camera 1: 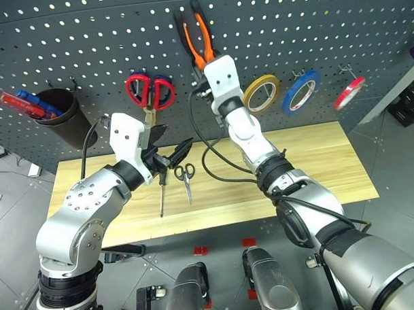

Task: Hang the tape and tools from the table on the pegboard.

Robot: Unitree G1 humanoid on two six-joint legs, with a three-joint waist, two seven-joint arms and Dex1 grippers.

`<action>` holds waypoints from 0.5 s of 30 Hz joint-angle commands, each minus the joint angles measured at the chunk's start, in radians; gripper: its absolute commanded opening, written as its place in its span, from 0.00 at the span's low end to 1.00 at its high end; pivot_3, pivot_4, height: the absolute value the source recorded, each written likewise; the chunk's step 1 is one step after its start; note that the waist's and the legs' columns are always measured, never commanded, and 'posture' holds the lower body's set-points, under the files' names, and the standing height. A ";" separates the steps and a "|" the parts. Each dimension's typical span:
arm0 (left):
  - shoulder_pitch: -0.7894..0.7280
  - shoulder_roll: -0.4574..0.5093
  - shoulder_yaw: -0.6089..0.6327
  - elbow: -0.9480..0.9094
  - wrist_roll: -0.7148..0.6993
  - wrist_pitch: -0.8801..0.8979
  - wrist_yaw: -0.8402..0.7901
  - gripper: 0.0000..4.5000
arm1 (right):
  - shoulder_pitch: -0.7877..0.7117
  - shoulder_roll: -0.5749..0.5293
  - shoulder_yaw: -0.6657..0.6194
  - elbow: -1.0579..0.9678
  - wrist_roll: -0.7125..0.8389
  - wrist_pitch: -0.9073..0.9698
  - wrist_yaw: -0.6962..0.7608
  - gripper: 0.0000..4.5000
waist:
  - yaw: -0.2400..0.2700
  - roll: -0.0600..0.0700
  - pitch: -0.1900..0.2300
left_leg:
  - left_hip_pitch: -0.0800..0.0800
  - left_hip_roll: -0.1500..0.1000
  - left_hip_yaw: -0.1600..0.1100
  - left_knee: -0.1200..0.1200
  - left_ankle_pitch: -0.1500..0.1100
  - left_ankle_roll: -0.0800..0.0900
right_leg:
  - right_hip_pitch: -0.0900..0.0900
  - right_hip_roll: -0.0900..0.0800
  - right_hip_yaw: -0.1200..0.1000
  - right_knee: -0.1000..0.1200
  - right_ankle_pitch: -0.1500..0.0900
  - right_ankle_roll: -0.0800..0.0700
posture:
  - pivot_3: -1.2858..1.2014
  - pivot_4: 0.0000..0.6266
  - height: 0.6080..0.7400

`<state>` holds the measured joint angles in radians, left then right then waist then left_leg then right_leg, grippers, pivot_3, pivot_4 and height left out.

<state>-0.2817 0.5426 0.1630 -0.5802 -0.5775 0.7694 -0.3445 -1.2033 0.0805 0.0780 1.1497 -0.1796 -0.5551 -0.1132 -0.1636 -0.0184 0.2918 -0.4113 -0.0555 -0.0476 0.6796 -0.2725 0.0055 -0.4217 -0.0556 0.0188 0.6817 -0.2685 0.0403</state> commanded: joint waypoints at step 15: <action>0.088 -0.042 0.014 0.031 0.109 0.030 0.106 0.85 | 0.163 -0.008 0.005 -0.235 0.051 0.199 0.175 0.99 | 0.006 0.000 0.000 | 0.000 0.000 0.000 -0.001 0.000 0.000 | 0.000 0.000 0.000 0.000 0.000 0.000 | 0.45 0.48 1.00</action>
<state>-0.2049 0.5021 0.1637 -0.5304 -0.4814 0.8011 -0.2483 -1.0364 0.0742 0.0706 1.0194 -0.1361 -0.3619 0.0323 -0.1574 -0.0184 0.2922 -0.4120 -0.0550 -0.0476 0.6790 -0.2726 0.0056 -0.4225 -0.0555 0.0186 0.6811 -0.2682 0.0398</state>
